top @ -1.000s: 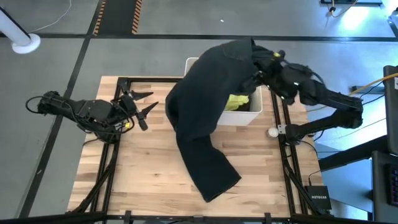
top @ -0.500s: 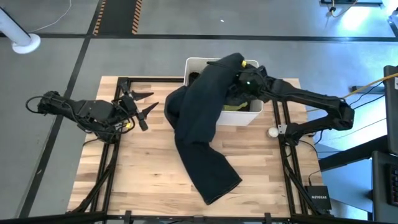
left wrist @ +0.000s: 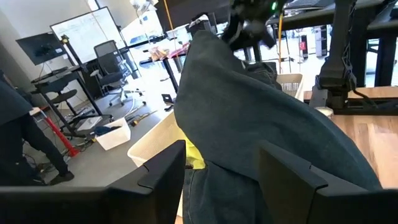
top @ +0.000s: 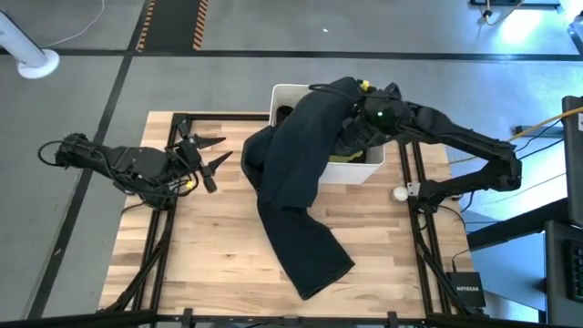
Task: Sort clothes
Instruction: Put the black pants into the white laundry organizer
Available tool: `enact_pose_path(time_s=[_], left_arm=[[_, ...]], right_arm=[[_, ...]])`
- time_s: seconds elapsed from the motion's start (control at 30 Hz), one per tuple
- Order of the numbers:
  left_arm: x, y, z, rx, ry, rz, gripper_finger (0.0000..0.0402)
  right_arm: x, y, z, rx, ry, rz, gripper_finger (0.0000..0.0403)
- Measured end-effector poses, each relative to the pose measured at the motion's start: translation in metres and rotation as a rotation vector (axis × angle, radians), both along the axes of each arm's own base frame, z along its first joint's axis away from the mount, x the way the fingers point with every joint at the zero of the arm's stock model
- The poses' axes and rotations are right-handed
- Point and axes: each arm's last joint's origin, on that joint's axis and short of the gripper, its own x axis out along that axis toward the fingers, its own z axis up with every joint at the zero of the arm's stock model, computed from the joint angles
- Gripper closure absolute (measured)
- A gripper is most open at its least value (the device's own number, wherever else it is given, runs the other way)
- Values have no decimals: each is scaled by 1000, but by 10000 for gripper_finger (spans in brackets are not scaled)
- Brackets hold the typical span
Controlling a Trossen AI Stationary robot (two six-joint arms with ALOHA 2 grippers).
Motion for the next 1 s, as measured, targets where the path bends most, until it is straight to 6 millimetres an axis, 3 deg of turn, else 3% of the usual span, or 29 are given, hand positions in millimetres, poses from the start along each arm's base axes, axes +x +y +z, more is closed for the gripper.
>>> enact_pose_path(time_s=[0.13, 0.27, 0.47, 0.67, 0.87, 1.0], left_arm=[[0, 0, -1, -11, 5, 1, 220], [0, 0, -3, -25, 6, 4, 220], [-1, 0, -3, -24, 10, 4, 220], [-1, 0, -5, -28, 25, 5, 220], [-1, 0, -9, -39, 64, -35, 220], [-1, -1, -9, -39, 63, -42, 220]], right_arm=[[-10, 14, 33, 6, -19, 54, 150], [-15, 35, 58, 62, -98, 165, 133], [-9, 76, 62, 216, -160, 433, 134], [5, 127, 20, 376, -67, 618, 134], [16, 173, -55, 380, 23, 683, 134], [21, 187, -113, 355, 58, 701, 134]])
